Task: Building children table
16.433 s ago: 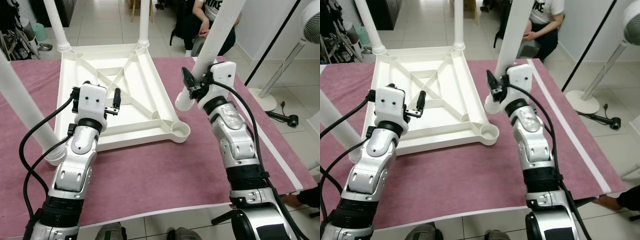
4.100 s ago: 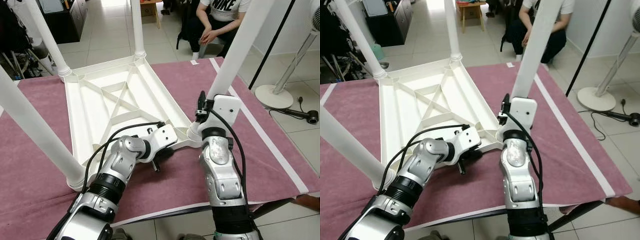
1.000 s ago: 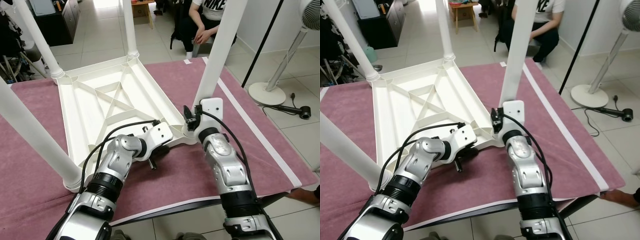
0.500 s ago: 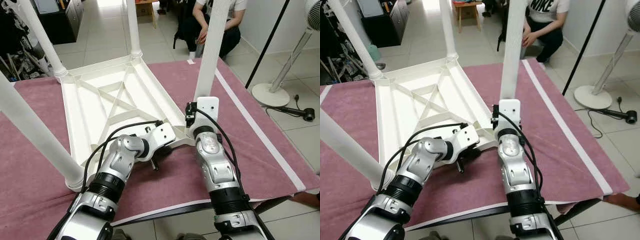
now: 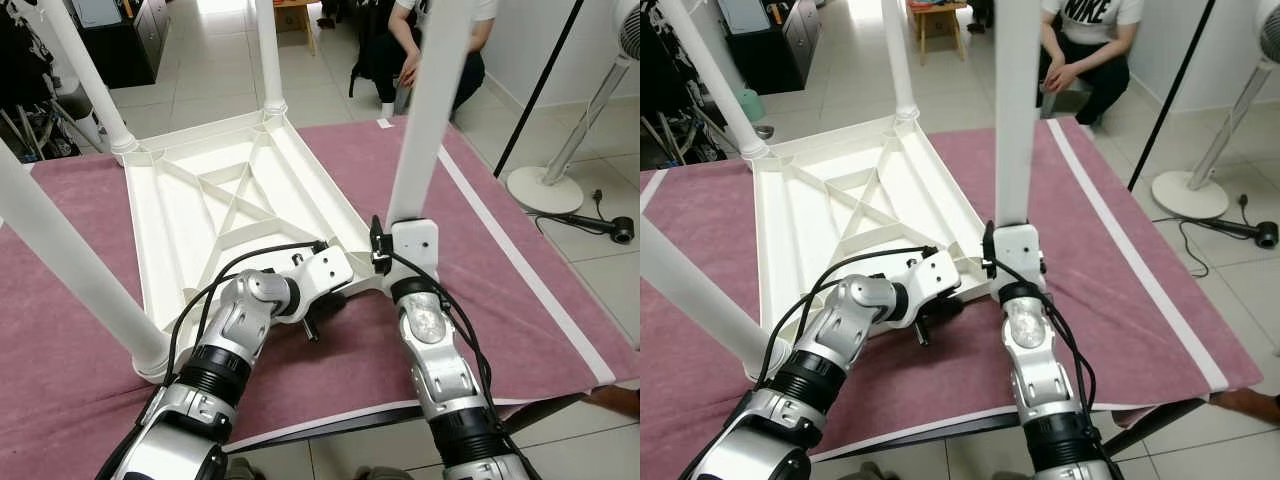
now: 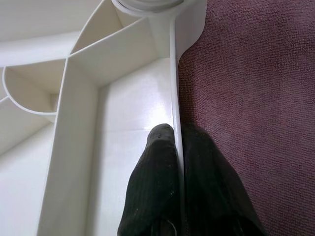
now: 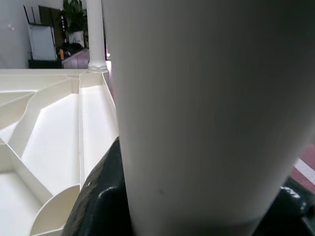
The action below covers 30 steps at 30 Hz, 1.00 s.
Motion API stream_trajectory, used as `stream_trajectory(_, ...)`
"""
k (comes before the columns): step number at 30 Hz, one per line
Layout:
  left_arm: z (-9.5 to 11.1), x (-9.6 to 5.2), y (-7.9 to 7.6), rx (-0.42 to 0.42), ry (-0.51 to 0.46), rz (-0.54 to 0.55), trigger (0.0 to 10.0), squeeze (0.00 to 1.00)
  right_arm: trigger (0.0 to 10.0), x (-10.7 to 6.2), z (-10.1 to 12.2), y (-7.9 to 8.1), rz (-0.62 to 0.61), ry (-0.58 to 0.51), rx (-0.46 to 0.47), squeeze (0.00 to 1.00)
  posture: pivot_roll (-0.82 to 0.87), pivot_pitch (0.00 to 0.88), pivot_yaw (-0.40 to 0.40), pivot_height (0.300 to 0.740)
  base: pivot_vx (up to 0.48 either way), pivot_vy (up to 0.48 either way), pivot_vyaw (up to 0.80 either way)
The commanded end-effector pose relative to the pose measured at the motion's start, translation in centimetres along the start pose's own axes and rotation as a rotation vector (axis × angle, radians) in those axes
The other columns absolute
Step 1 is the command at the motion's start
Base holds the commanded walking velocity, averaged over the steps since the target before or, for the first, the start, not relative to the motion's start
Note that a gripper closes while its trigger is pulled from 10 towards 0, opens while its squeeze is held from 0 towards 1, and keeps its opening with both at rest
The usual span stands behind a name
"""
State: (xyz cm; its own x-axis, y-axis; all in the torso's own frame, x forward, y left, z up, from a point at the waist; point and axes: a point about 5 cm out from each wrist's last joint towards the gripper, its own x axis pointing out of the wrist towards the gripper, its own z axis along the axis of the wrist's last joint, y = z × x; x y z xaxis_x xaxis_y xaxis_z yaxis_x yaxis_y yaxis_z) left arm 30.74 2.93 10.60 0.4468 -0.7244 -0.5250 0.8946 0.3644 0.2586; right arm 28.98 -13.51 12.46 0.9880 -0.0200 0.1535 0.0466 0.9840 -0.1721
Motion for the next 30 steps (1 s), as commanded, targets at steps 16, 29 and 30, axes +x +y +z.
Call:
stream_trajectory(16, -2.2, -0.8, 2.1, -0.010, 0.095, 0.403, 10.0, 0.00, 10.0, 0.0, -3.7, -0.8, 0.127, 0.261, 0.117, 0.00, -0.02, 0.000, 0.115, 0.740, 0.000, 0.000, 0.00)
stream_trajectory(29, -2.1, -0.6, 2.0, -0.008, 0.093, 0.397, 10.0, 0.00, 10.0, 0.4, -3.4, -0.7, 0.159, 0.315, 0.078, 0.00, -0.03, 0.000, 0.116, 0.740, 0.000, 0.000, 0.00)
stream_trajectory(30, -2.1, -0.6, 2.0, -0.008, 0.092, 0.397, 10.0, 0.00, 10.0, 0.4, -3.5, -0.7, 0.165, 0.322, 0.074, 0.00, -0.03, 0.000, 0.116, 0.740, 0.000, 0.000, 0.00)
